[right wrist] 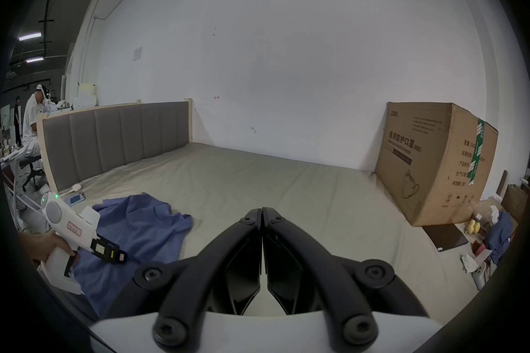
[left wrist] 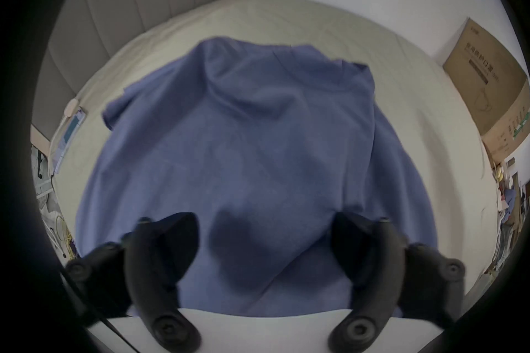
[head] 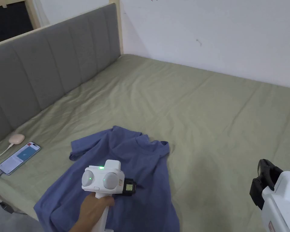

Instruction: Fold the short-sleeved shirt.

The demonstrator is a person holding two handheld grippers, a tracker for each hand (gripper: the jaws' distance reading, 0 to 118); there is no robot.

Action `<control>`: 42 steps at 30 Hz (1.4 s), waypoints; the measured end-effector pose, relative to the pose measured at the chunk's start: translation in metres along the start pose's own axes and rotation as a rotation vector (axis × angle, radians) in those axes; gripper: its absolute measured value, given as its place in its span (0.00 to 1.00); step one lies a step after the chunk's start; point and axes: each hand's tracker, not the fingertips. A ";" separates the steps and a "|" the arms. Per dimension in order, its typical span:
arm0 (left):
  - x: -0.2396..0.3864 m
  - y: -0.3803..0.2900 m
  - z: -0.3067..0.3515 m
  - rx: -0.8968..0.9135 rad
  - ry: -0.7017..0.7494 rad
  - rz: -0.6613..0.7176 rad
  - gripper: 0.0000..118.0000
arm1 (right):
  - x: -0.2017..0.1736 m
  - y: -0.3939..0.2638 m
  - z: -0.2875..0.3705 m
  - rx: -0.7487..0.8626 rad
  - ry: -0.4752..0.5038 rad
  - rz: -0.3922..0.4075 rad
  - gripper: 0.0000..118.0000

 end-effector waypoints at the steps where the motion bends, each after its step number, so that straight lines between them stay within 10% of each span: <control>1: 0.002 -0.003 -0.007 -0.024 -0.001 -0.015 0.74 | 0.003 -0.002 0.000 -0.006 -0.008 -0.002 0.00; 5: 0.009 -0.007 -0.004 -0.005 -0.005 -0.043 0.58 | 0.013 -0.007 0.000 -0.030 -0.030 -0.006 0.00; 9: 0.010 -0.006 0.005 0.018 0.000 -0.098 0.03 | 0.021 -0.009 0.003 -0.033 -0.040 -0.013 0.00; 17: -0.001 0.009 0.090 0.215 -0.192 0.039 0.00 | 0.035 -0.002 0.018 0.003 -0.054 -0.031 0.00; 42: 0.274 0.090 0.276 0.531 -0.654 -0.476 0.00 | 0.151 0.008 0.117 0.132 -0.297 -0.069 0.00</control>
